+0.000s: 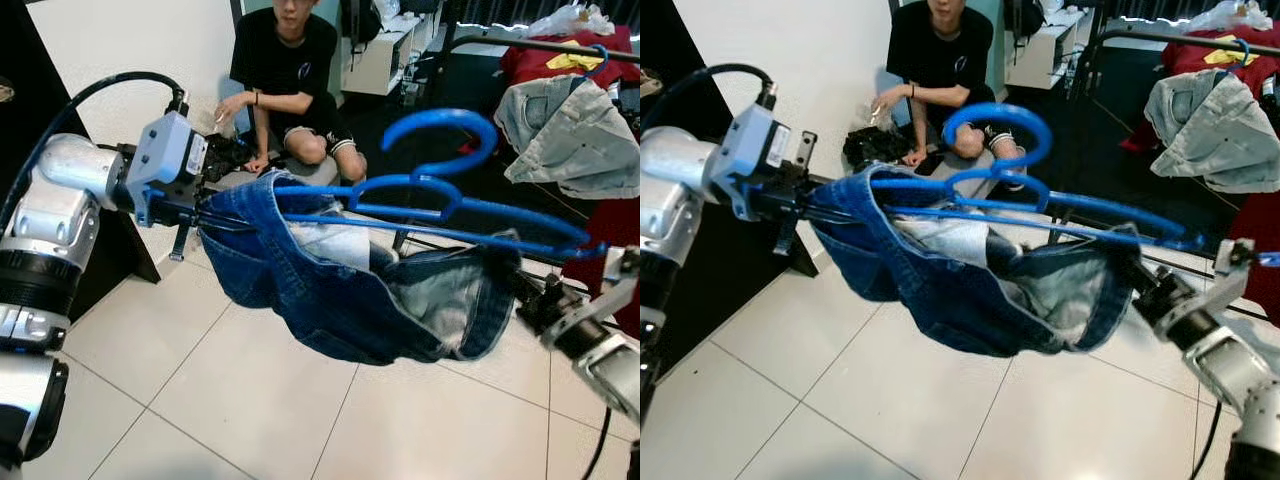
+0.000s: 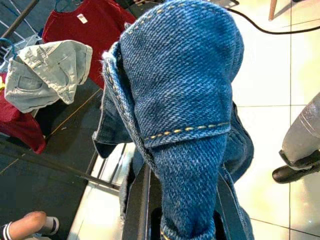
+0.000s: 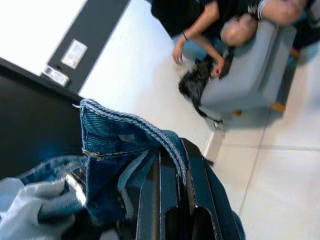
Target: Hang hanger
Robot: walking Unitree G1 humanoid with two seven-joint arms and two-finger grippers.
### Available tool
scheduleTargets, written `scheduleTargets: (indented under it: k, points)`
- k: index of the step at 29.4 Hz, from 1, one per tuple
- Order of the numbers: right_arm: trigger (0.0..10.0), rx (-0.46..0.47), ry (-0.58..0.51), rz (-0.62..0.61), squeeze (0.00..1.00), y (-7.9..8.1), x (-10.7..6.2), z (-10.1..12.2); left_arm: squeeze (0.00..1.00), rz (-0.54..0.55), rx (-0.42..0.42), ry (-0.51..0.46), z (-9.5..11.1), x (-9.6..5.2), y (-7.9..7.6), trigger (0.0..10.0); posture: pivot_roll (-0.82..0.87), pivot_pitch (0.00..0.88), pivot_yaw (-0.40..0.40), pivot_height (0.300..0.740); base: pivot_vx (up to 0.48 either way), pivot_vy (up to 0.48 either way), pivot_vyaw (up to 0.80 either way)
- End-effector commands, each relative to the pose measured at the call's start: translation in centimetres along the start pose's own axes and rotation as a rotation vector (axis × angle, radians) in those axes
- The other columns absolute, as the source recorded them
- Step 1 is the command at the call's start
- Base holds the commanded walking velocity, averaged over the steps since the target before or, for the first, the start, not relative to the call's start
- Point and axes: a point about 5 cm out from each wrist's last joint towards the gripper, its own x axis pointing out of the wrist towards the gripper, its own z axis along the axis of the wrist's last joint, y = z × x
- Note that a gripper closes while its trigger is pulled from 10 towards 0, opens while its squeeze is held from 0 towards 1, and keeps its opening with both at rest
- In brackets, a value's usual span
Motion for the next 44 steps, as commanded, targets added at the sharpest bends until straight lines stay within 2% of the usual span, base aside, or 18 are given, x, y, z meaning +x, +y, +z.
scheduleTargets:
  k: [1,8,9,10,12,14,17,25,26,27,31,32,33,35,36,38,39,44]
  points:
    - [0.0,0.015,-0.092,-0.031,0.00,-0.5,-0.5,1.4,0.00,-0.004,0.032,0.023,0.4,-1.4,-0.1,0.0,0.01,0.056,0.036,0.740,0.000,0.000,0.00]
    - [0.0,0.019,-0.111,-0.038,0.00,-0.6,-0.2,1.8,0.00,-0.044,0.046,0.059,-0.2,-1.0,-0.6,0.0,0.01,0.055,0.033,0.740,0.000,0.000,0.00]
    - [0.0,0.011,-0.111,-0.035,0.00,-0.3,0.3,1.8,0.00,-0.114,0.069,0.147,-1.2,-0.5,-1.5,0.0,0.01,0.056,0.034,0.740,0.000,0.000,0.00]
    - [0.0,0.011,-0.111,-0.035,0.00,-0.3,0.3,1.8,0.00,-0.114,0.069,0.147,-1.2,-0.5,-1.5,0.0,0.01,0.056,0.034,0.740,0.000,0.000,0.00]
    - [0.0,-0.005,-0.099,-0.032,0.00,0.1,0.7,1.7,0.00,-0.156,0.081,0.219,-2.0,-0.2,-2.1,0.0,0.01,0.057,0.034,0.740,0.000,0.000,0.00]
    - [0.0,-0.012,-0.093,-0.034,0.00,0.3,0.9,1.7,0.00,-0.162,0.082,0.243,-2.3,-0.1,-2.3,0.0,0.01,0.057,0.034,0.740,0.000,0.000,0.00]
    - [0.0,-0.020,-0.089,-0.021,0.00,0.7,1.2,1.7,0.00,-0.163,0.098,0.371,-3.8,-0.4,-2.6,0.0,0.00,0.057,0.037,0.740,0.000,0.000,0.00]
    - [0.0,-0.024,-0.087,-0.007,0.00,1.1,1.3,1.8,0.00,-0.133,0.111,0.423,-4.3,-0.5,-2.4,0.0,0.00,0.058,0.039,0.740,0.000,0.000,0.00]
    - [0.0,-0.030,-0.073,0.002,0.00,1.3,1.4,1.5,0.00,-0.094,0.116,0.433,-4.4,-0.5,-2.1,0.0,0.00,0.059,0.039,0.740,0.000,0.000,0.00]
    - [0.0,-0.045,-0.042,0.009,0.00,1.5,1.5,1.0,0.00,-0.044,0.122,0.423,-4.3,-0.5,-1.6,0.0,0.00,0.059,0.040,0.740,0.000,0.000,0.00]
    - [0.0,-0.051,-0.030,0.007,0.00,1.5,1.5,0.8,0.00,-0.026,0.115,0.395,-4.1,-0.4,-1.4,0.0,0.00,0.059,0.040,0.740,0.000,0.000,0.00]
    - [0.0,-0.056,-0.019,-0.005,0.00,1.2,1.5,0.6,0.00,-0.014,0.099,0.326,-3.5,-0.3,-1.1,0.0,0.00,0.060,0.038,0.740,0.000,0.000,0.00]
    - [0.0,-0.059,-0.009,-0.021,0.00,0.9,1.4,0.3,0.00,0.041,0.045,0.167,-2.1,0.0,-0.4,0.0,0.00,0.060,0.038,0.740,0.000,0.000,0.00]
    - [0.0,-0.059,-0.009,-0.021,0.00,0.9,1.4,0.3,0.00,0.041,0.045,0.167,-2.1,0.0,-0.4,0.0,0.00,0.060,0.038,0.740,0.000,0.000,0.00]
    - [0.0,-0.061,-0.003,-0.032,0.00,0.7,1.4,0.1,0.00,0.066,0.012,0.049,-1.1,0.2,0.0,0.0,0.00,0.060,0.038,0.740,0.000,0.000,0.00]
    - [0.0,-0.061,-0.003,-0.032,0.00,0.7,1.4,0.1,0.00,0.066,0.012,0.049,-1.1,0.2,0.0,0.0,0.00,0.060,0.038,0.740,0.000,0.000,0.00]
    - [0.0,-0.064,0.000,-0.039,0.00,0.5,1.3,0.0,0.00,0.060,-0.029,-0.055,-0.3,0.2,0.0,0.0,0.01,0.060,0.040,0.740,0.000,0.000,0.00]
    - [0.0,-0.071,-0.003,-0.045,0.00,0.5,1.3,0.1,0.00,0.003,-0.109,-0.118,-0.1,-0.5,-0.7,0.0,0.00,0.060,0.041,0.740,0.000,0.000,0.00]
